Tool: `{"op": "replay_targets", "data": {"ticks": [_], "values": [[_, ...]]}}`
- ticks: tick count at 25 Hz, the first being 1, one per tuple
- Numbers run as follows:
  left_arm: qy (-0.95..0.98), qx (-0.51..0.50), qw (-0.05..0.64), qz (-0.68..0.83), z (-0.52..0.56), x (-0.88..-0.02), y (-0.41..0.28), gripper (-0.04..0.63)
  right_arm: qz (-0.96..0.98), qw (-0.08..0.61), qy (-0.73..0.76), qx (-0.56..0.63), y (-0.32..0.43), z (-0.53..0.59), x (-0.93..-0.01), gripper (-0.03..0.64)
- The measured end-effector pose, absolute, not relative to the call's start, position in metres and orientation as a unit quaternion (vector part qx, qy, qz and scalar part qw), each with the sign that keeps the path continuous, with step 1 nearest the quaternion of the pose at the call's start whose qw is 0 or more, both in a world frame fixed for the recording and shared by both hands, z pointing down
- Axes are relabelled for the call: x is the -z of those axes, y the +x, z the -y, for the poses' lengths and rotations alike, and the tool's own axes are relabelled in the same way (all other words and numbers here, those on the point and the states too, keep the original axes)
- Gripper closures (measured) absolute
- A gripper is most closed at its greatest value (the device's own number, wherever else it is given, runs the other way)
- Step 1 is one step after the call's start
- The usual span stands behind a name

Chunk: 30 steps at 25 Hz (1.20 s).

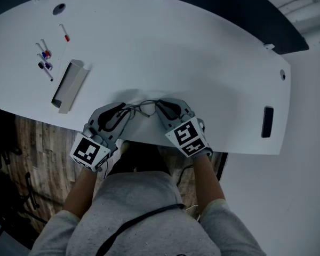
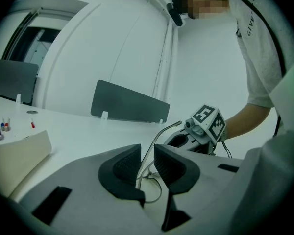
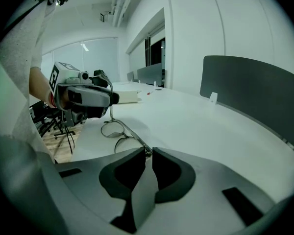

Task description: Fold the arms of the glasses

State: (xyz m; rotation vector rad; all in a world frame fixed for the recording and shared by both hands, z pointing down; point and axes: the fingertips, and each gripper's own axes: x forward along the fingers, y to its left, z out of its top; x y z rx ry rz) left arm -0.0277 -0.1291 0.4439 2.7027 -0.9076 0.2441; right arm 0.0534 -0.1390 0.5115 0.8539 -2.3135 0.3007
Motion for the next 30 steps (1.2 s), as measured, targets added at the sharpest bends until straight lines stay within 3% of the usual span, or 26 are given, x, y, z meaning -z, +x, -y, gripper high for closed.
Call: {"op": "replay_targets", "data": {"ticks": [7, 12, 30], "values": [[0.935, -0.078, 0.141, 0.315, 0.127, -0.437, -0.037, 0.466, 0.879, 0.323, 0.328, -0.123, 0.055, 0.136, -0.513, 0.563], [0.932, -0.075, 0.135, 0.327, 0.130, -0.432, -0.039, 0.568, 0.881, 0.320, 0.326, -0.120, 0.054, 0.136, -0.512, 0.563], [0.931, -0.087, 0.150, 0.322, 0.131, -0.445, -0.023, 0.578, 0.887, 0.313, 0.318, -0.119, 0.054, 0.135, -0.511, 0.565]]}}
